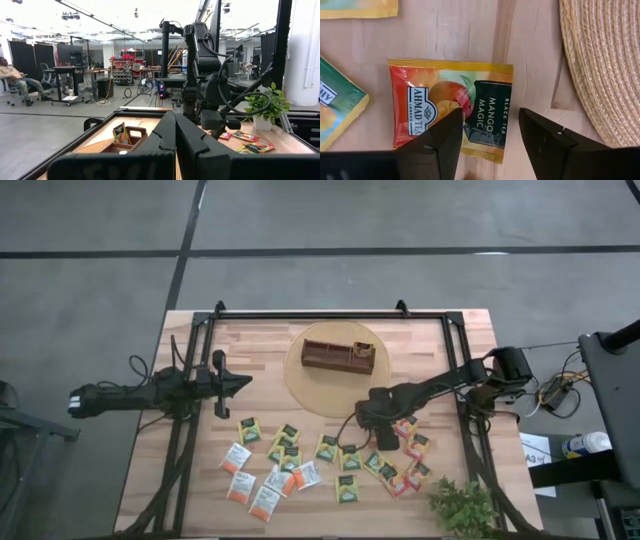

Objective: Pick & Place Tea
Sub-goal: Put the orange tea bag into the right section of wooden organizer

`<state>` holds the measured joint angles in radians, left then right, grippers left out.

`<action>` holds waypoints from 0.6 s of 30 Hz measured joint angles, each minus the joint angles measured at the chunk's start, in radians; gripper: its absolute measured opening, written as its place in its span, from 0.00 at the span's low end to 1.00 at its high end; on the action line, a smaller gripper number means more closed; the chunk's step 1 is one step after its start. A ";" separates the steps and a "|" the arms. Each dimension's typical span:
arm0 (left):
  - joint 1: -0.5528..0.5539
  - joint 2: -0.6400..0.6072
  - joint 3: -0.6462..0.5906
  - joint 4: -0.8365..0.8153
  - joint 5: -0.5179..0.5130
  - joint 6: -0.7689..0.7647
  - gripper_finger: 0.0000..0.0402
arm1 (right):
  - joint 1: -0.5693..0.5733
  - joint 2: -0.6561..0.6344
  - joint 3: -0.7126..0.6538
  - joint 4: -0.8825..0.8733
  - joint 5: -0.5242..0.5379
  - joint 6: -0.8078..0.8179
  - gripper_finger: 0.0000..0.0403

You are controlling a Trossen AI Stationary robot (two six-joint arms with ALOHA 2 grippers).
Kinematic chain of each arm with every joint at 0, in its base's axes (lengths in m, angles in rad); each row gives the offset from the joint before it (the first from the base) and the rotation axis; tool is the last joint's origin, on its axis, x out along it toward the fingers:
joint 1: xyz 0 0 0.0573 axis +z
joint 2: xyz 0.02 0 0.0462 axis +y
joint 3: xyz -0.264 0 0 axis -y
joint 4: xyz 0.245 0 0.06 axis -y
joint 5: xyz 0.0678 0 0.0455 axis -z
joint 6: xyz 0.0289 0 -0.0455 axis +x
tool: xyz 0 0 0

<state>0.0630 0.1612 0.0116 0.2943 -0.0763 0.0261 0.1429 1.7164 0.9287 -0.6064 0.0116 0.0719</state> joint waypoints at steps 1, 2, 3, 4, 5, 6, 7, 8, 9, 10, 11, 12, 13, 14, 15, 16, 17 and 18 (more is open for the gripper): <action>0.000 0.000 0.000 0.000 0.000 0.000 0.00 | 0.000 0.000 -0.003 0.002 0.006 -0.001 0.48; 0.000 0.000 0.000 0.000 0.000 0.000 0.00 | -0.001 -0.001 -0.005 0.006 0.008 -0.002 0.48; 0.000 0.000 0.000 0.000 0.000 0.000 0.00 | -0.001 -0.001 -0.007 0.010 0.007 -0.001 0.48; 0.000 0.000 0.000 0.000 0.000 0.000 0.00 | -0.002 -0.002 -0.008 0.013 0.008 -0.001 0.48; 0.000 0.000 0.000 0.000 0.000 0.000 0.00 | -0.002 -0.002 -0.009 0.015 0.009 -0.001 0.48; 0.000 0.000 0.000 0.000 0.000 0.000 0.00 | -0.002 -0.002 -0.009 0.016 0.011 -0.001 0.48; 0.000 0.000 0.000 0.000 0.000 0.000 0.00 | -0.002 -0.002 -0.009 0.016 0.011 -0.001 0.47; 0.000 0.000 0.000 0.000 0.000 0.000 0.00 | -0.002 -0.002 -0.010 0.017 0.011 -0.001 0.47; 0.000 0.000 0.000 0.000 0.000 0.000 0.00 | -0.002 -0.002 -0.010 0.018 0.011 -0.002 0.46; 0.000 0.000 0.000 0.000 0.000 0.000 0.00 | -0.002 -0.002 -0.010 0.019 0.011 -0.002 0.45; 0.000 0.000 0.000 0.000 0.000 0.000 0.00 | -0.002 -0.002 -0.010 0.019 0.011 -0.004 0.43; 0.000 0.000 0.000 0.000 0.000 0.000 0.00 | -0.003 -0.002 -0.010 0.020 0.011 -0.005 0.40; 0.000 0.000 0.000 0.000 0.000 0.000 0.00 | -0.003 -0.002 -0.010 0.020 0.011 -0.005 0.37; 0.000 0.000 0.000 0.000 0.000 0.000 0.00 | -0.004 -0.002 -0.010 0.020 0.012 -0.005 0.34; 0.000 0.000 0.000 0.000 0.000 0.000 0.00 | -0.006 -0.002 -0.011 0.020 0.013 -0.005 0.30; 0.000 0.000 0.000 0.000 0.000 0.000 0.00 | -0.006 -0.002 -0.011 0.020 0.014 -0.005 0.27; 0.000 0.000 0.000 0.000 0.000 0.000 0.00 | -0.006 -0.002 -0.011 0.020 0.014 -0.005 0.23; 0.000 0.000 0.000 0.000 0.000 0.000 0.00 | -0.006 -0.002 -0.012 0.021 0.015 -0.005 0.19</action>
<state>0.0631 0.1614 0.0115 0.2943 -0.0763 0.0258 0.1371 1.7149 0.9169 -0.5858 0.0266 0.0669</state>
